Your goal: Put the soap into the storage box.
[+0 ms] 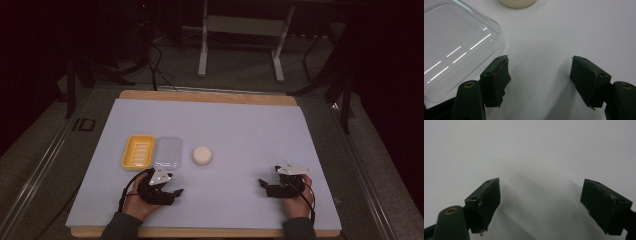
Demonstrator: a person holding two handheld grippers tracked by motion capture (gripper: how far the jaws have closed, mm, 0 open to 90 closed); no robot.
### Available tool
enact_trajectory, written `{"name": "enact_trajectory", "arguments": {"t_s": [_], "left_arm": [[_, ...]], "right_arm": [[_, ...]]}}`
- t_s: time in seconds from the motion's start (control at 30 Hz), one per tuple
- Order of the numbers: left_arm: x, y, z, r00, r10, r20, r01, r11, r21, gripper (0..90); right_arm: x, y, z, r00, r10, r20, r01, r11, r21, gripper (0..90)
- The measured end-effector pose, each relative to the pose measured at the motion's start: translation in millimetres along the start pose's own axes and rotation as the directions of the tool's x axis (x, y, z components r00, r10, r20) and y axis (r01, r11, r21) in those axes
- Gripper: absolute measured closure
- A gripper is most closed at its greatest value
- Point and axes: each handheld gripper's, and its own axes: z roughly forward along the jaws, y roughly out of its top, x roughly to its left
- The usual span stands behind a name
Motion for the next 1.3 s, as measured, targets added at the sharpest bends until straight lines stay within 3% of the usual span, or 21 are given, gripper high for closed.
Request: {"name": "enact_trajectory", "arguments": {"t_s": [0.37,0.5,0.67,0.73,0.87,0.9,0.93,1.0,1.2,1.3], "left_arm": [[0.0,0.5,0.2,1.0,0.002,-0.001,-0.002,1.0,0.004,31.0],[-5.2,10.9,-2.4,0.9976,0.066,0.021,-0.067,0.9975,0.025,30.9],[-5.5,21.9,-5.8,0.9943,0.101,0.033,-0.102,0.9942,0.032,30.4],[-4.6,30.7,-8.3,0.9888,0.148,0.013,-0.149,0.9877,0.049,29.5],[-1.9,40.7,-11.1,0.9849,0.173,0.015,-0.173,0.9839,0.044,28.7],[0.8,47.9,-11.1,0.9795,0.2,0.022,-0.201,0.9783,0.05,28.5],[0.8,47.9,-11.1,0.9795,0.2,0.022,-0.201,0.9783,0.05,28.1],[6.4,58.0,-6.7,0.9702,0.239,0.04,-0.241,0.9681,0.067,27.0],[15.5,80.2,2.8,0.9562,0.286,0.062,-0.291,0.9519,0.096,24.0],[19.9,89.5,9.0,0.9555,0.286,0.072,-0.293,0.9504,0.106,21.0]], "right_arm": [[0.1,-0.8,-1.5,1.0,0.0,0.007,0.0,0.9998,-0.018,16.0],[0.9,-1.3,-3.1,0.9999,-0.003,0.015,0.003,0.9995,-0.032,16.0],[1.5,-1.6,-3.4,0.9998,-0.005,0.021,0.006,0.9992,-0.038,16.0],[1.5,-1.6,-3.5,0.9997,-0.009,0.023,0.01,0.9991,-0.04,16.0],[1.9,-1.5,-3.4,0.9996,-0.01,0.025,0.01,0.9992,-0.037,16.0],[2.0,-1.5,-3.5,0.9996,-0.01,0.025,0.011,0.9992,-0.037,16.0],[2.0,-1.5,-3.5,0.9996,-0.01,0.025,0.011,0.9992,-0.037,16.0],[2.0,-1.6,-3.5,0.9996,-0.011,0.026,0.012,0.9992,-0.038,16.0],[2.0,-1.5,-3.6,0.9996,-0.01,0.026,0.011,0.9993,-0.036,16.0],[2.2,-1.4,-3.7,0.9996,-0.01,0.025,0.011,0.9993,-0.035,16.0]]}}
